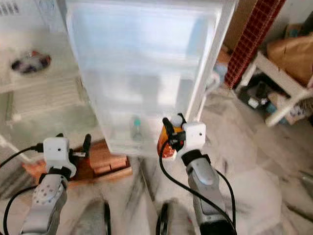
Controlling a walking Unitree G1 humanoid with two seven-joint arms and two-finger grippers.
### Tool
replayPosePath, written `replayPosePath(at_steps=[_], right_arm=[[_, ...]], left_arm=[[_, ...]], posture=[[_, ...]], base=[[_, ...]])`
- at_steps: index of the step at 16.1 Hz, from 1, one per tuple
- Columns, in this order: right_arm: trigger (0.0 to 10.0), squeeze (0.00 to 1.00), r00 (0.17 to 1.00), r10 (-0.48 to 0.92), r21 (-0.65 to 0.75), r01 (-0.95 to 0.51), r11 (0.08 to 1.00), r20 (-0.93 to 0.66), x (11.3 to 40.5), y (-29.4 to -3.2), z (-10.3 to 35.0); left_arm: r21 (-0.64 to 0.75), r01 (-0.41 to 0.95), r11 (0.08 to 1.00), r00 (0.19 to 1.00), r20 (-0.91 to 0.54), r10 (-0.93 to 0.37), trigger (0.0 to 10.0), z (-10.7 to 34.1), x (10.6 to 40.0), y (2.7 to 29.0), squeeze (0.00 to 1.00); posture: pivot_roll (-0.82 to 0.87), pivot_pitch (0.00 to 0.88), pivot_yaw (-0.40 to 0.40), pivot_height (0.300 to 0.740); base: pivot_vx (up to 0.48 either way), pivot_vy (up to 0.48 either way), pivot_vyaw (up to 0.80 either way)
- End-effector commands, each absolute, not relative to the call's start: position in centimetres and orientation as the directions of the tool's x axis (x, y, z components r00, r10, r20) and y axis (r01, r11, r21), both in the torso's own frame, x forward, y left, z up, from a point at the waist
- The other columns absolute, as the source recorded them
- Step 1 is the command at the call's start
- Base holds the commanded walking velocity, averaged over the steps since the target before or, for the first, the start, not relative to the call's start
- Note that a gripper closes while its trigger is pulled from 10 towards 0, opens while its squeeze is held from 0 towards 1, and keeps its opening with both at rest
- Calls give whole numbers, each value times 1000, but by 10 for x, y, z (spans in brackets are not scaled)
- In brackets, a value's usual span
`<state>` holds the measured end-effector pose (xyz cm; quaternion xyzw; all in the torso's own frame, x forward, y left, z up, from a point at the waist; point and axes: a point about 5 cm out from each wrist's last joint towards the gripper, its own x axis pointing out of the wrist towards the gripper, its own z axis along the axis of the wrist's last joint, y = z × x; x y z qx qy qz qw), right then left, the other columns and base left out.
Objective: Restocking fridge
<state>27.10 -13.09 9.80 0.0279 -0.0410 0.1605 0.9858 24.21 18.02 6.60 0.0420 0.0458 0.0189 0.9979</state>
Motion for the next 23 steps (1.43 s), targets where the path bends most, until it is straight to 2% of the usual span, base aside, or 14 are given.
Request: replayPosePath(at_steps=[1, 16, 20, 23], right_arm=[[10000, 0, 944, 312, 43, -318, 947, 102, 272, -133, 100], [10000, 0, 930, 353, 17, -356, 934, 103, 276, -131, 100], [10000, 0, 918, 379, 26, -384, 923, 117, 275, -129, 102], [10000, 0, 909, 401, 20, -406, 914, 118, 275, -127, 103]], left_arm=[[93, -39, 995, 994, -101, 49, 10000, 64, 242, 181, 0], [128, -81, 988, 991, -91, 93, 10000, 64, 246, 191, 0], [132, -78, 988, 992, -89, 91, 10000, 64, 247, 189, 0], [133, -79, 988, 992, -89, 91, 10000, 64, 247, 189, 0]], posture=[[82, 91, -40, 602], [85, 86, -40, 602], [81, 89, -43, 602], [79, 88, -44, 611]], base=[[0, 0, 0], [0, 0, 0], [71, 0, 444], [95, 0, 0]])
